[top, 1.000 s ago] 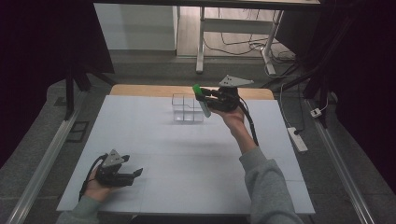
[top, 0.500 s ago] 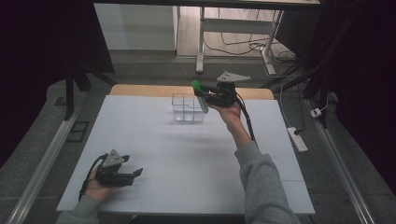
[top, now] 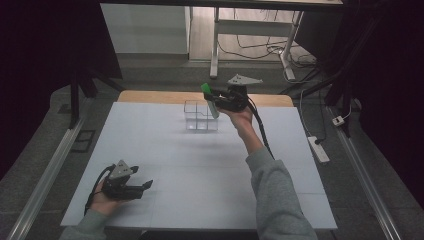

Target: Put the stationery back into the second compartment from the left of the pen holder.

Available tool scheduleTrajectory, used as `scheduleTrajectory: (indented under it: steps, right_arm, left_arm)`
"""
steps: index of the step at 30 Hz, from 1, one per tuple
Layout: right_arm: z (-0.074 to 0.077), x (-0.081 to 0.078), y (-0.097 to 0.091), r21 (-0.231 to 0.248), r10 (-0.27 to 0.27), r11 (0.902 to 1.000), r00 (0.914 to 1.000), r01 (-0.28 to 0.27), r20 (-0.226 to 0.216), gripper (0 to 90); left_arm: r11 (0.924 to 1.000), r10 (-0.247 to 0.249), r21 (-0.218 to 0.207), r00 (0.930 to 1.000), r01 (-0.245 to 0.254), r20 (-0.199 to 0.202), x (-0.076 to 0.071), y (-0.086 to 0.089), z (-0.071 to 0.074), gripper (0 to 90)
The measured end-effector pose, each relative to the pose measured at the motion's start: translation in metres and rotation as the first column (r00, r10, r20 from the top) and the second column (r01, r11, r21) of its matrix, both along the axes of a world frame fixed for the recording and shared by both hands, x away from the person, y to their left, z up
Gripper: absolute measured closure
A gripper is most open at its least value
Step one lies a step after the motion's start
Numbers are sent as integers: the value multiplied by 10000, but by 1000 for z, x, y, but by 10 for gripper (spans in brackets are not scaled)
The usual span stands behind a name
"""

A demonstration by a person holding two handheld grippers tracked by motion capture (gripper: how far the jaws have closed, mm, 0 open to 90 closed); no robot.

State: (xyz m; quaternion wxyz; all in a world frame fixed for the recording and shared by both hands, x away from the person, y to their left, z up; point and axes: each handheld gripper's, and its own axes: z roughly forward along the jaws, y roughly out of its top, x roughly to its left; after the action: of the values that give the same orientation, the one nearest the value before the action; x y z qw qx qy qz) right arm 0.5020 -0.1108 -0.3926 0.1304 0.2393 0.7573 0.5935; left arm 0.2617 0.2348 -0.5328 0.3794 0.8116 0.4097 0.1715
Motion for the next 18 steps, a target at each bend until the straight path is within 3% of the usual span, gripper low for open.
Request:
scheduleTrajectory:
  steps: [3,12,18]
  right_arm:
    - [-3,3,4,-76,20,10000,9999,-19,114,662]
    - [-11,17,15,287,-105,9995,9999,107,-60,662]
    - [-18,24,23,164,-169,9997,9998,170,-54,662]
  left_arm:
    - [10000,6,23,10000,-6,2,0,0,0,229]
    - [10000,26,-17,10000,-26,-2,0,1,0,229]
    - [10000,-16,-7,10000,16,11,0,1,0,229]
